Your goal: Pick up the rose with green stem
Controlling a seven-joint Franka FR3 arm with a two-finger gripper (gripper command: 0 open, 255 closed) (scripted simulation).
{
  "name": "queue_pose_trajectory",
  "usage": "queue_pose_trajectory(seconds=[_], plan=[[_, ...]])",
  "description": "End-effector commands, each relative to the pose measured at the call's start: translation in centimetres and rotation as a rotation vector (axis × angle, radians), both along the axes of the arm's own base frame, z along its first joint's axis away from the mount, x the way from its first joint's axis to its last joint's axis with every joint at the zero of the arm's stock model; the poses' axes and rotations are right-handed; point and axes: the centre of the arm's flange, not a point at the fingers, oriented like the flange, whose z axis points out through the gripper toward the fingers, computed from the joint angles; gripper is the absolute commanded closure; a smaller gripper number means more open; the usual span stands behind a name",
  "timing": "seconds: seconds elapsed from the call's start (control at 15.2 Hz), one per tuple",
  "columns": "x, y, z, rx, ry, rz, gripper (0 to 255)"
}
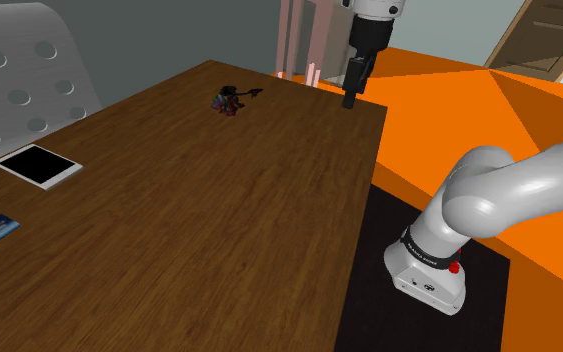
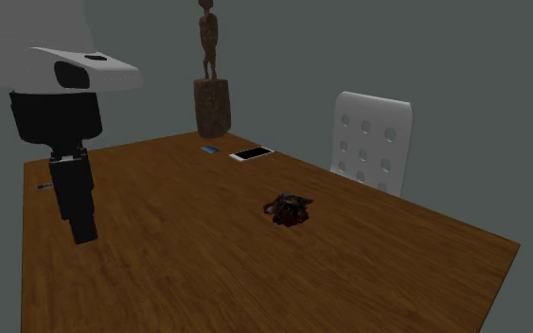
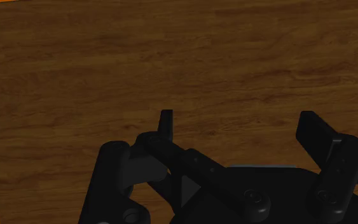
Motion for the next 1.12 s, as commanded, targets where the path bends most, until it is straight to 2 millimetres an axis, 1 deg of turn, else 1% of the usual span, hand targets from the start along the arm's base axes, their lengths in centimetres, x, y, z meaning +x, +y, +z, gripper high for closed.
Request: queue_pose_trajectory(seconds=[0.0,1.06], plan=[[0.0,0.0,0.0,0.0,0.0,0.0,0],[20.9,3.2,-2.4,0.067,0.025,-0.01,0]])
